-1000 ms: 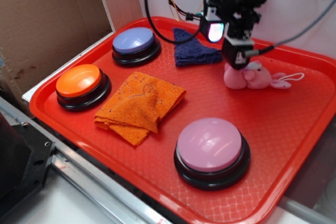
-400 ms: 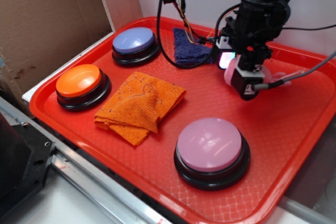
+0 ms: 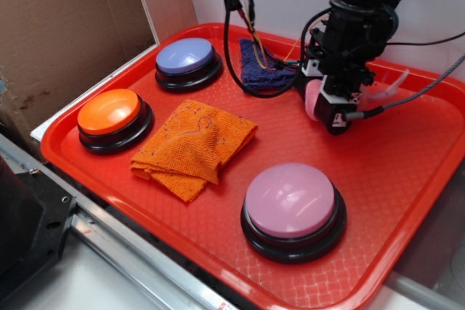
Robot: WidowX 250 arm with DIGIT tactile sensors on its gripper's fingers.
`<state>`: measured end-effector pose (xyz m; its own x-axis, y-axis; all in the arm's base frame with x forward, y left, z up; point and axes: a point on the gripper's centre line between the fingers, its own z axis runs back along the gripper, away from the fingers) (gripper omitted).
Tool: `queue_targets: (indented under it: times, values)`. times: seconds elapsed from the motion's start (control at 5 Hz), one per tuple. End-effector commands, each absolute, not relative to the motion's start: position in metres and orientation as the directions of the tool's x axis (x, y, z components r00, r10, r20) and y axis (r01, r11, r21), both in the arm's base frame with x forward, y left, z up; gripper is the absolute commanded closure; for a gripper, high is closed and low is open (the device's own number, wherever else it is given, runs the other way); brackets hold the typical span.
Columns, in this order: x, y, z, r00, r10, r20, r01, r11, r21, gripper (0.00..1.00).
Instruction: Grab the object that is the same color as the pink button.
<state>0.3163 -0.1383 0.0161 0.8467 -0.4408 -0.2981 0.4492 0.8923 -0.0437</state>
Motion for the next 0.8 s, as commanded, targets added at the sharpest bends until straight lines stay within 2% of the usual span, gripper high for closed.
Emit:
queue_targets:
  times: [0.0, 0.2, 0.4, 0.6]
  values:
    - [0.279, -0.132, 0.070, 0.910, -0.353, -0.216, 0.346, 0.936, -0.070, 1.00]
    - [0.250, -0.119, 0.119, 0.969, -0.173, -0.176, 0.144, 0.975, -0.169, 1.00]
    - [0.215, -0.100, 0.165, 0.996, -0.044, -0.075, 0.029, 0.980, -0.197, 1.00]
    - [0.205, -0.092, 0.213, 1.000, 0.002, -0.015, -0.004, 0.985, -0.175, 1.00]
